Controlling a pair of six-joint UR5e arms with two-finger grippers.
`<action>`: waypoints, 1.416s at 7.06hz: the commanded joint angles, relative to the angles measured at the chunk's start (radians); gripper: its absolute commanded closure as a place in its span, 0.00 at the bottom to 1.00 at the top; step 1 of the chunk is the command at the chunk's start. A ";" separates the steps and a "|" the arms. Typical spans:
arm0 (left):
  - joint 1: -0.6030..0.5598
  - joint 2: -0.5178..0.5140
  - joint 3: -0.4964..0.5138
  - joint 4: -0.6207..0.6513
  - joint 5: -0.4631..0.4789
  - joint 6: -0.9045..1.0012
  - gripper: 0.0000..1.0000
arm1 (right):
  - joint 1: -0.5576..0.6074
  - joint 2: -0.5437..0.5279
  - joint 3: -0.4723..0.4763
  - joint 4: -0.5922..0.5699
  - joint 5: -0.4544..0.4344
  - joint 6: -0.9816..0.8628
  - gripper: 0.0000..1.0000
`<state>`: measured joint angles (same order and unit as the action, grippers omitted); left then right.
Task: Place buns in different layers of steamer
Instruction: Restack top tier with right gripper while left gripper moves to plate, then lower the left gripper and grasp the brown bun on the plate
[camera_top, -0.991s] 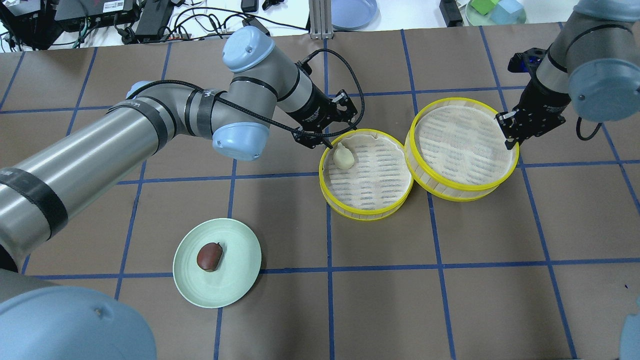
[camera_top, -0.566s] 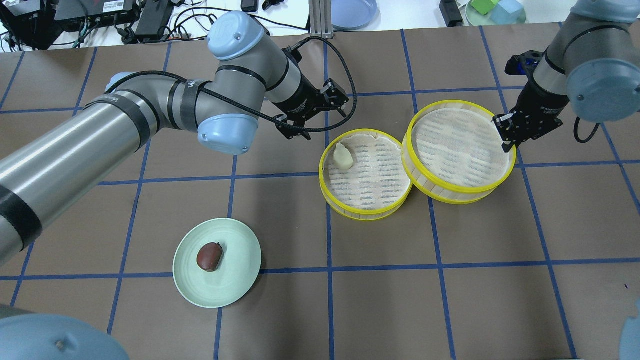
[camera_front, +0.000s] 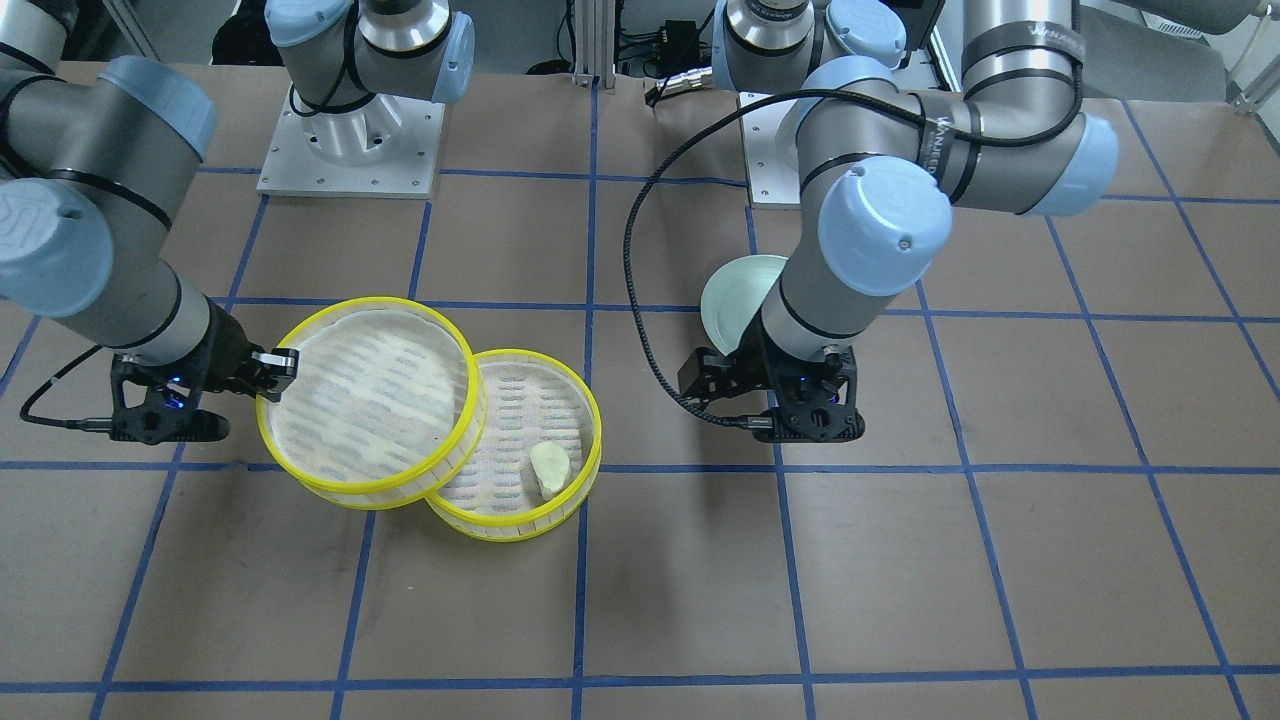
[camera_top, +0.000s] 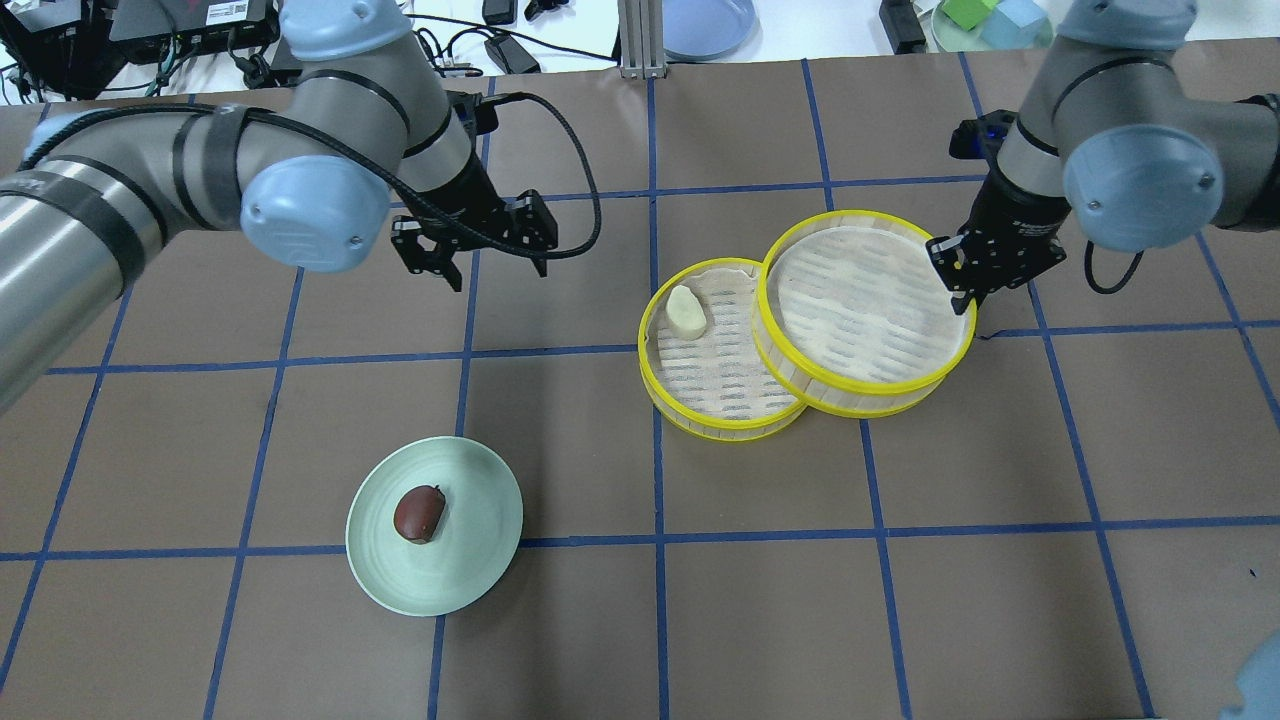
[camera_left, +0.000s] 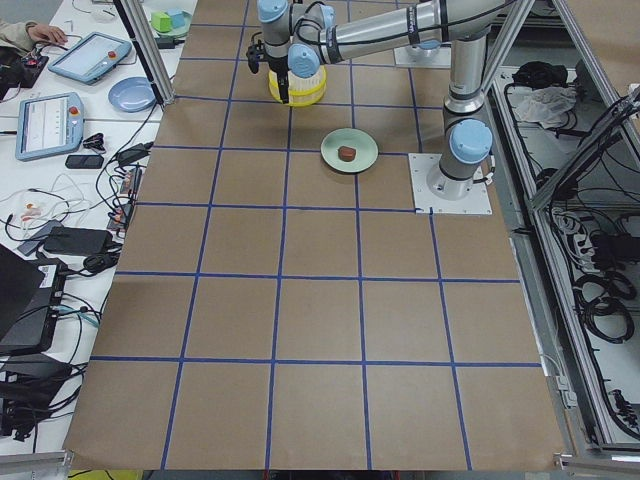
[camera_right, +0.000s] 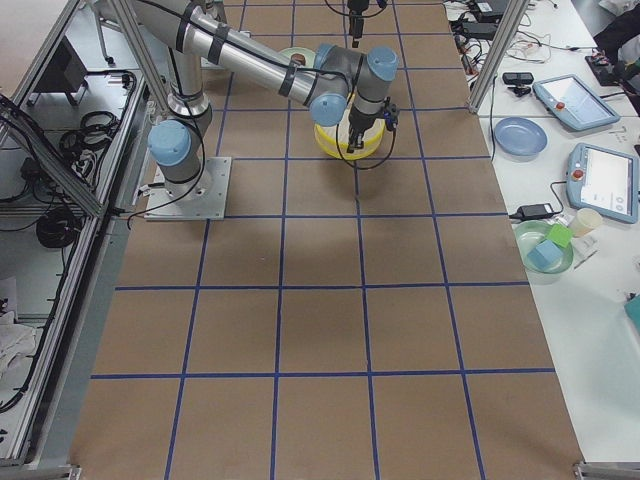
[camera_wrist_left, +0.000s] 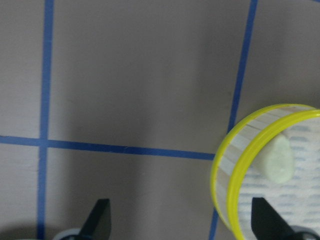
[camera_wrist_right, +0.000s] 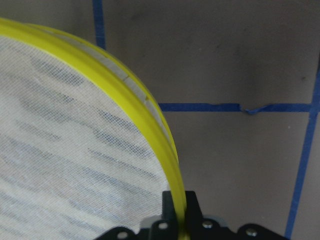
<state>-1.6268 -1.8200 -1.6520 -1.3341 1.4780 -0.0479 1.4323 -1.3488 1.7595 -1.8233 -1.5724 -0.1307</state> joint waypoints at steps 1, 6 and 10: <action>0.099 0.057 -0.066 -0.138 0.109 0.239 0.00 | 0.130 0.003 0.000 -0.010 -0.009 0.188 1.00; 0.102 0.039 -0.268 -0.203 0.140 0.309 0.00 | 0.208 0.036 0.000 -0.053 0.006 0.336 1.00; 0.102 -0.033 -0.296 -0.197 0.134 0.304 0.01 | 0.209 0.045 0.000 -0.056 0.003 0.335 1.00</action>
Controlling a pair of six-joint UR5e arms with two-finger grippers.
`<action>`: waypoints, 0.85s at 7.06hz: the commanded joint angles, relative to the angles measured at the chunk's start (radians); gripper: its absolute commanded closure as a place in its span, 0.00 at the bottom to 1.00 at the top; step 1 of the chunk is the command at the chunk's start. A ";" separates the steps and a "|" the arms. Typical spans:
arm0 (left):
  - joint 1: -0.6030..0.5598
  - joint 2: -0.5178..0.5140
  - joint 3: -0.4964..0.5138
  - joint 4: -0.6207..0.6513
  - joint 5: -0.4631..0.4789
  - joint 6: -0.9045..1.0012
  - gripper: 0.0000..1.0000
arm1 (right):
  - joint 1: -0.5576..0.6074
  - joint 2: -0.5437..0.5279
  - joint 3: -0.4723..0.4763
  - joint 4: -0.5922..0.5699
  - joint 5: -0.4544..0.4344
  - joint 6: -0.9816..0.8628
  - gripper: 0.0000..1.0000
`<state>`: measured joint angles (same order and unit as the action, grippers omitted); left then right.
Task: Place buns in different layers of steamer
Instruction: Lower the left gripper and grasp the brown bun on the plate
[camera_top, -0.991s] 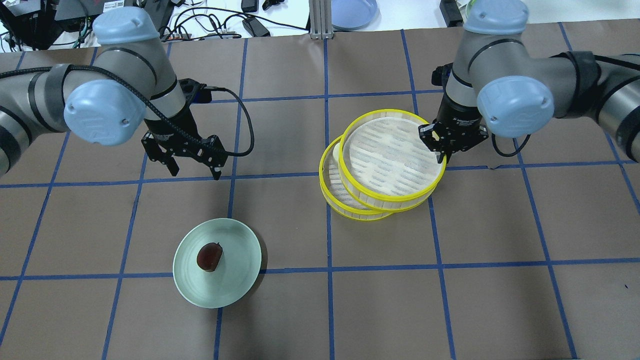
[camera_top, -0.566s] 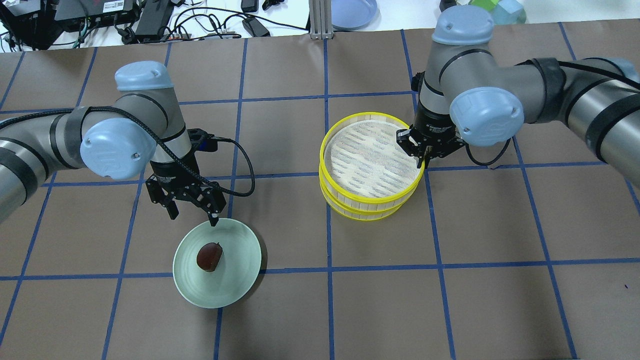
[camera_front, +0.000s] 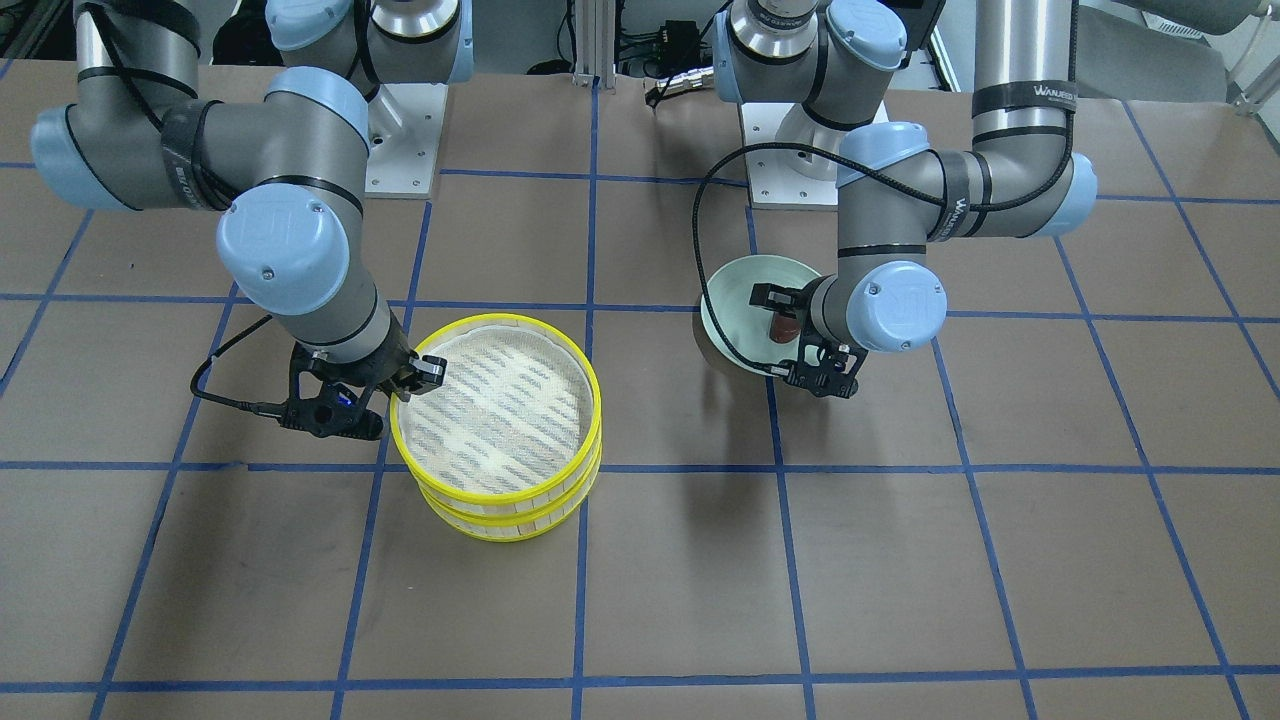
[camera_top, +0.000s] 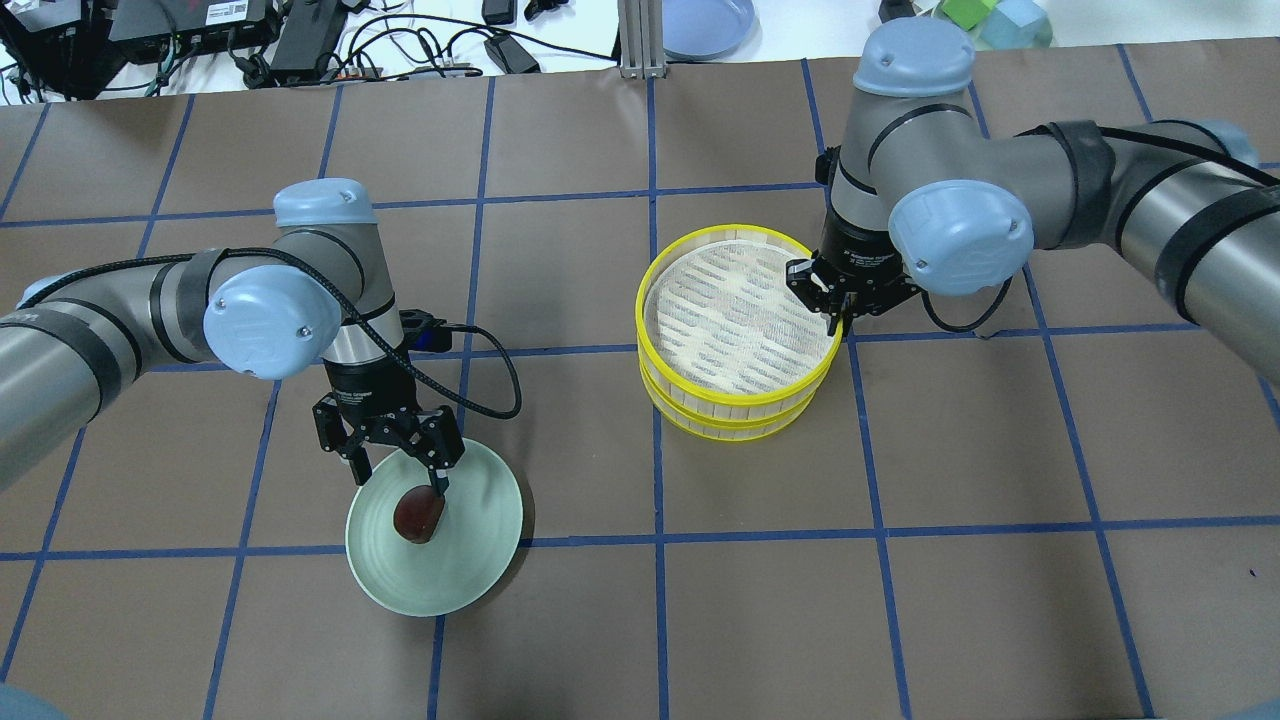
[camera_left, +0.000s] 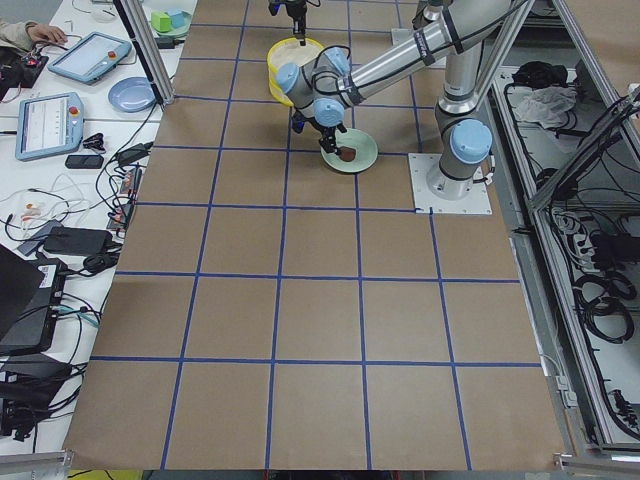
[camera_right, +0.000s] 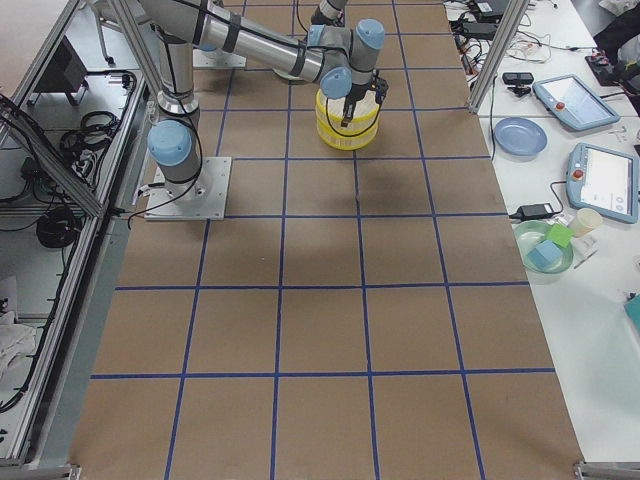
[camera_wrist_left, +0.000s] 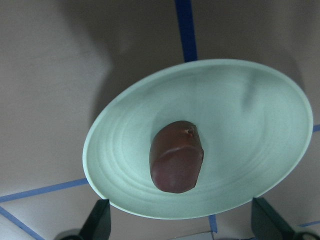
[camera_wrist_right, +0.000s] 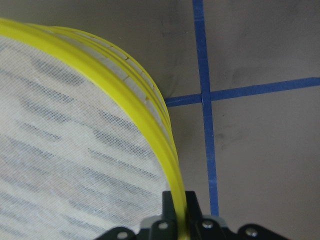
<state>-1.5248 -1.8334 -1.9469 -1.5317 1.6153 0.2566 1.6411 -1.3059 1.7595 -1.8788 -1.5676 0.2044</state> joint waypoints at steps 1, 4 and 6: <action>0.000 -0.048 -0.003 0.001 0.006 0.000 0.01 | 0.000 0.008 0.000 -0.002 -0.006 0.000 1.00; 0.000 -0.089 -0.001 0.002 0.000 0.000 0.01 | 0.002 0.016 0.000 0.001 -0.009 0.000 0.99; 0.002 -0.113 0.008 0.001 0.001 -0.029 0.66 | 0.002 0.017 0.000 0.001 -0.006 0.000 0.98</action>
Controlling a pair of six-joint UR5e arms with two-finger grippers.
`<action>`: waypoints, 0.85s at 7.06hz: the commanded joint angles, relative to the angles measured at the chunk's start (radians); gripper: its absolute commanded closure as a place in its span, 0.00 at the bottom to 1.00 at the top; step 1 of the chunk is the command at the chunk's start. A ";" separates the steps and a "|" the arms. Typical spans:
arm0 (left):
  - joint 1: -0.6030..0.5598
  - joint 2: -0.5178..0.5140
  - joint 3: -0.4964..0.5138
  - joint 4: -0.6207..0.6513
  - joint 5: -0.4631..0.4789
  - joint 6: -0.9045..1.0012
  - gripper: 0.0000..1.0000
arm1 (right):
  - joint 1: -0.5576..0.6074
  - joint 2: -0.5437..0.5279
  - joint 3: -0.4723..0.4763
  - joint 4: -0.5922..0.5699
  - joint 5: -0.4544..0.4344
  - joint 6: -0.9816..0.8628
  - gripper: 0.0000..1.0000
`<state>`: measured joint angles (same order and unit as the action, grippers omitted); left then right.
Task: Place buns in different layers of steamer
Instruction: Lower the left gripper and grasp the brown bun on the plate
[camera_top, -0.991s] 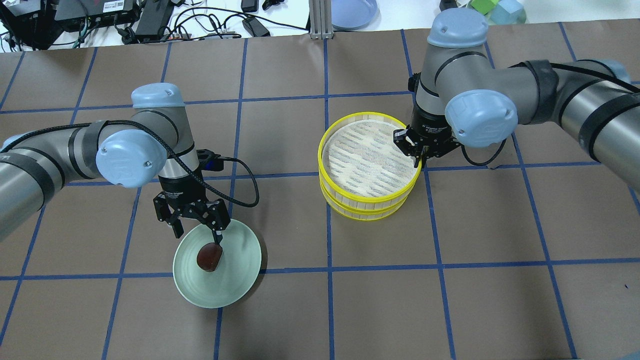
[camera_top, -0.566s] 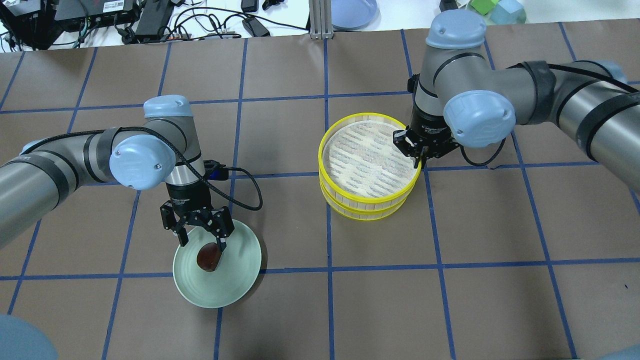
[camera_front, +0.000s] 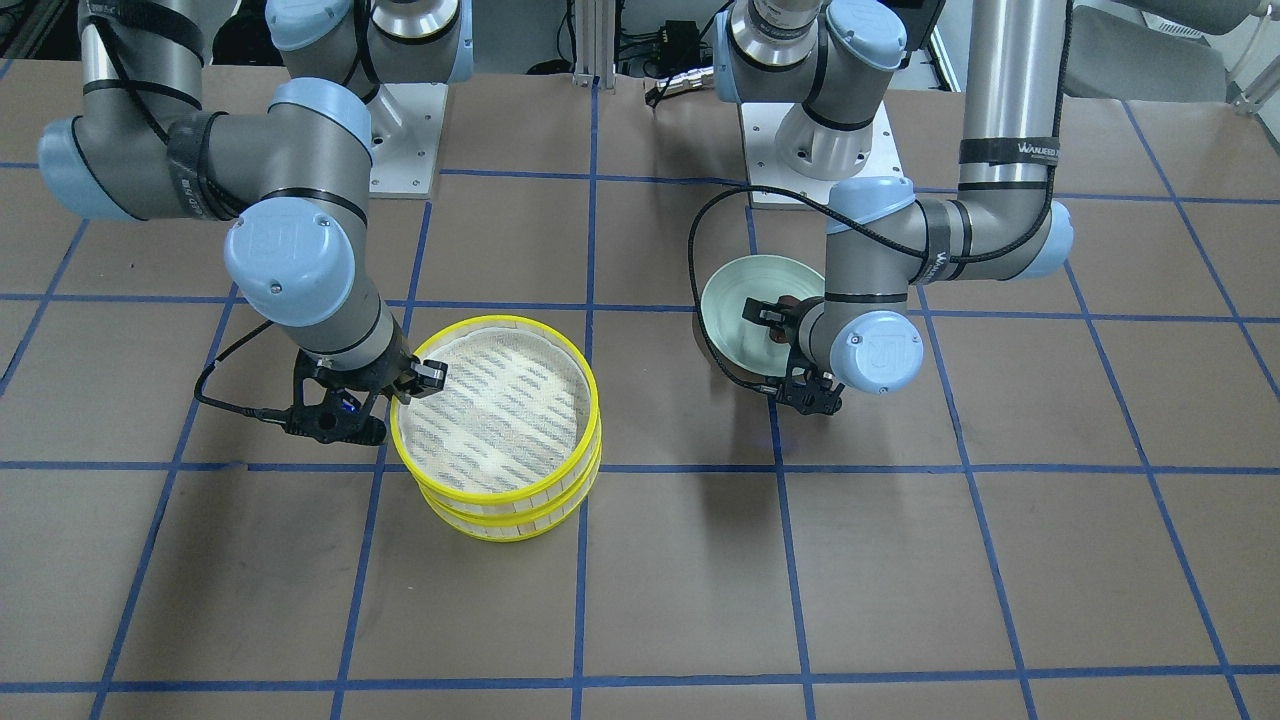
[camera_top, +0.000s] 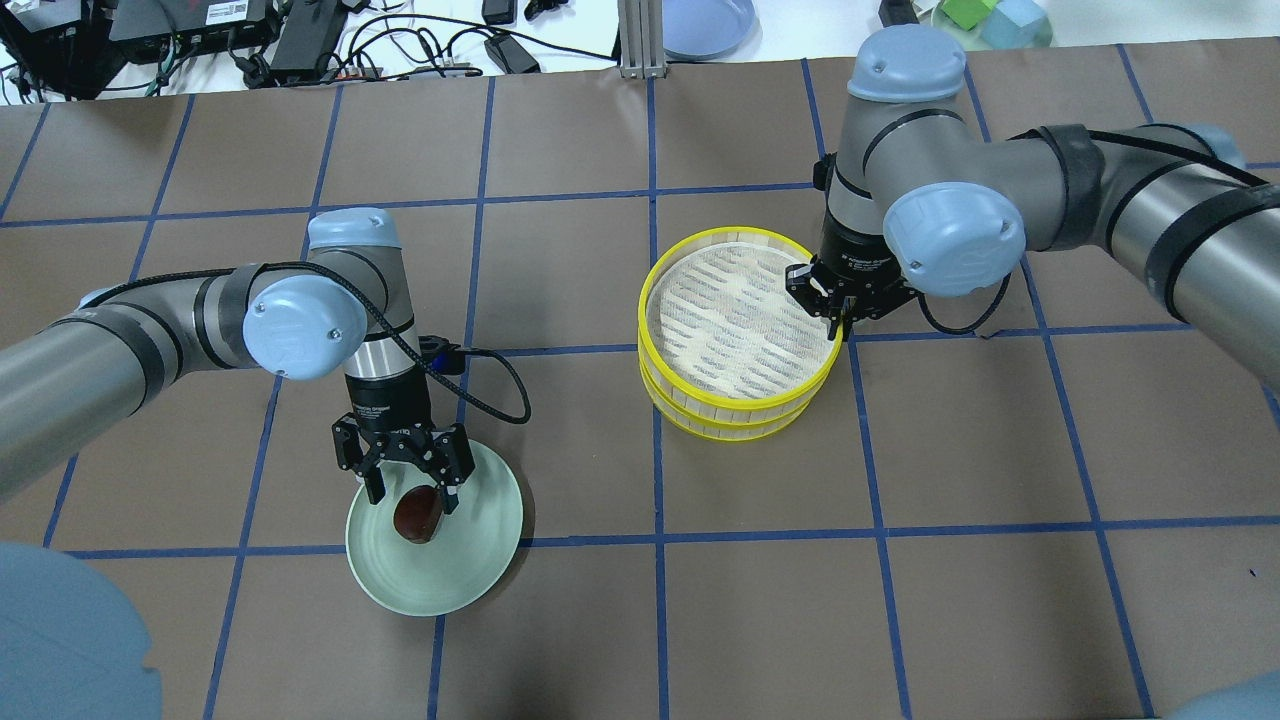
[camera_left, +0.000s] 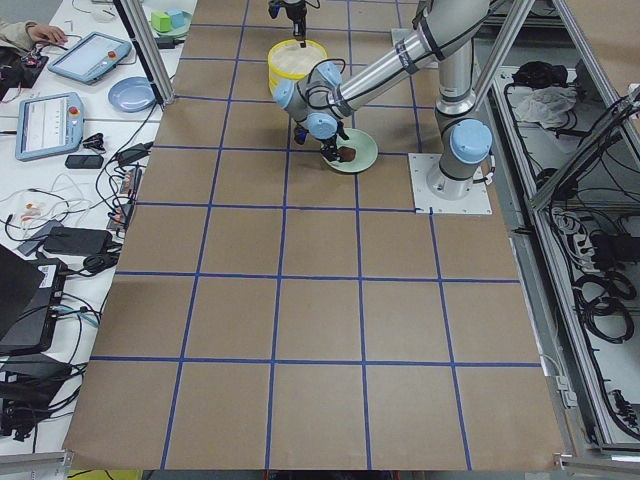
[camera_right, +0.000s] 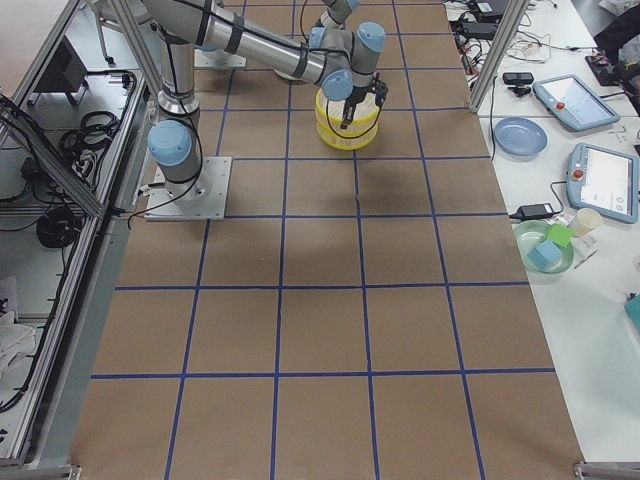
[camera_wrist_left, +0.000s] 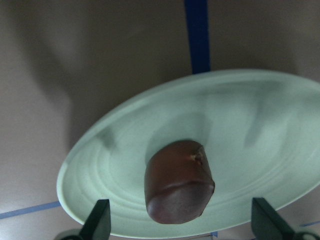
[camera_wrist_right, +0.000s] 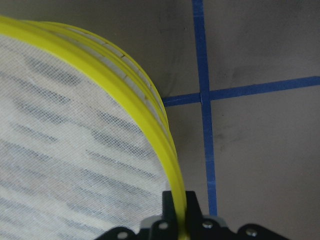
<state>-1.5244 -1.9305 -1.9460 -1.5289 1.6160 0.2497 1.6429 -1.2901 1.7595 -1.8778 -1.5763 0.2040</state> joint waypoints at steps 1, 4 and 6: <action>0.001 -0.027 0.004 -0.001 0.004 -0.082 0.96 | 0.000 0.006 0.000 -0.001 0.002 0.000 0.92; 0.000 -0.001 0.106 -0.004 -0.007 -0.104 1.00 | 0.015 0.009 0.000 0.011 -0.007 -0.012 0.00; -0.006 0.053 0.180 -0.001 -0.028 -0.193 1.00 | 0.015 0.000 -0.012 0.011 -0.008 -0.029 0.00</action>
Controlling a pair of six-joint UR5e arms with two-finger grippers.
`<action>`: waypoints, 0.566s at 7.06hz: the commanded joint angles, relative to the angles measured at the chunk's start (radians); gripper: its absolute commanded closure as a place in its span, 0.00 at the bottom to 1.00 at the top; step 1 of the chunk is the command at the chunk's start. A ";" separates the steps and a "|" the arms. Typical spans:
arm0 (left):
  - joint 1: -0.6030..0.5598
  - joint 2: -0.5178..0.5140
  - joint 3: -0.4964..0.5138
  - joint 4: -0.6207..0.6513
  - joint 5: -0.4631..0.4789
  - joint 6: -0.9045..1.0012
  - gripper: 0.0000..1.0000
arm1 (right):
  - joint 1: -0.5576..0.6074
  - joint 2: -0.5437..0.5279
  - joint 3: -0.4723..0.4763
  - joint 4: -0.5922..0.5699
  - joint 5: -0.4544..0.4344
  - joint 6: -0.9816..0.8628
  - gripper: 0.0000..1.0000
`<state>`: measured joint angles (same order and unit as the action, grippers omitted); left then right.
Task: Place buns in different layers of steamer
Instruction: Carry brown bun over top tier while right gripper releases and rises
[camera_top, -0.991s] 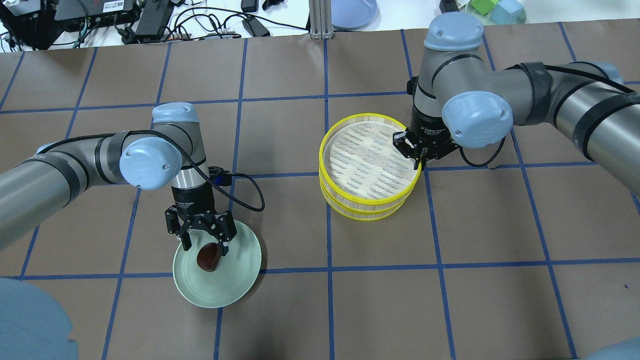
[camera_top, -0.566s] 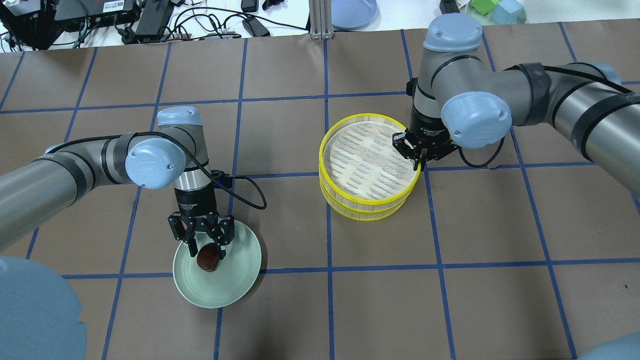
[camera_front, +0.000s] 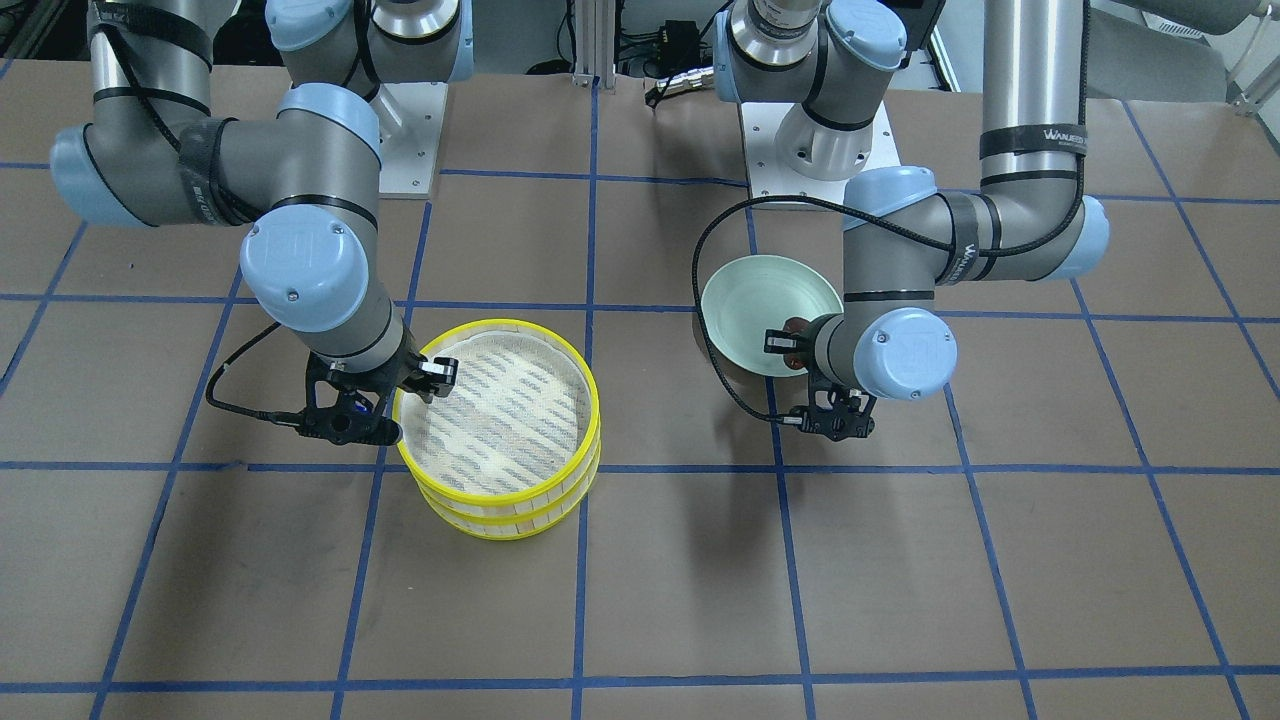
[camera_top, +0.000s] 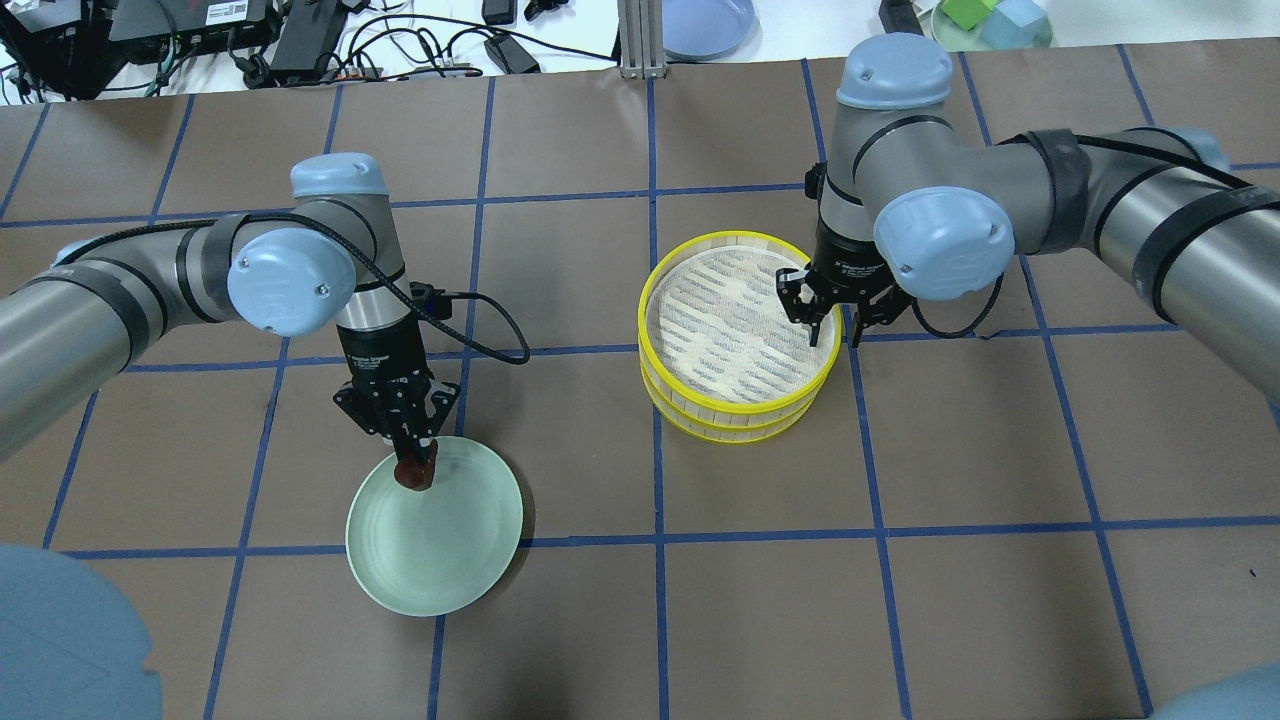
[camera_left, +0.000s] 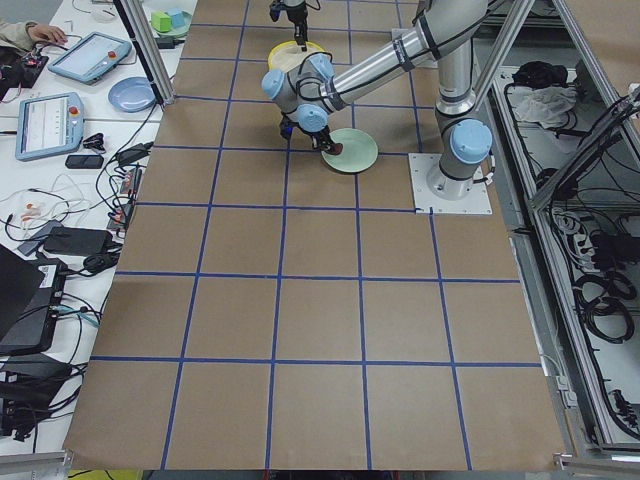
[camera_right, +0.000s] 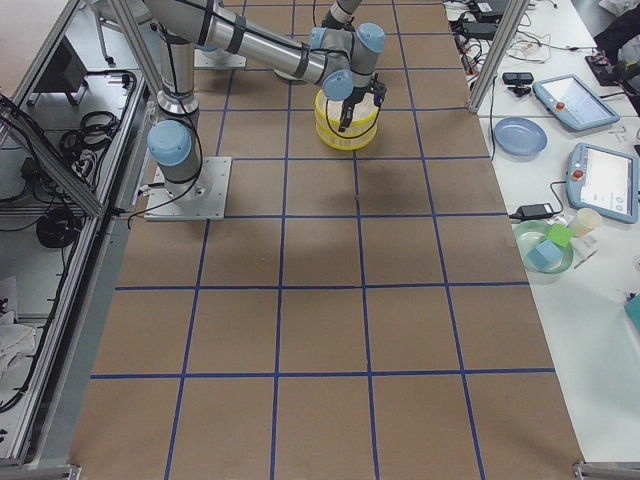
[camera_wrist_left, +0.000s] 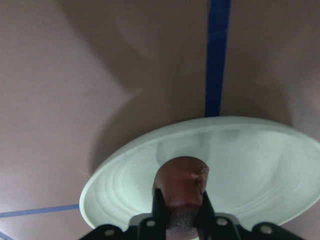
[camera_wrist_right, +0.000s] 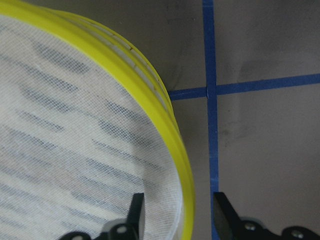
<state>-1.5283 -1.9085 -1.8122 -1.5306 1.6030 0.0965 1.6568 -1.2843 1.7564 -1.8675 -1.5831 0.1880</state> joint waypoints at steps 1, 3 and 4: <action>-0.004 0.067 0.094 0.009 -0.037 -0.040 1.00 | -0.006 -0.023 -0.024 -0.004 -0.014 -0.028 0.00; -0.003 0.094 0.216 0.012 -0.146 -0.131 1.00 | -0.017 -0.122 -0.083 0.089 -0.012 -0.033 0.00; -0.022 0.095 0.244 0.070 -0.223 -0.267 1.00 | -0.019 -0.188 -0.124 0.200 -0.012 -0.033 0.00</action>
<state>-1.5365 -1.8195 -1.6163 -1.5048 1.4662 -0.0406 1.6427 -1.3995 1.6762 -1.7771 -1.5953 0.1565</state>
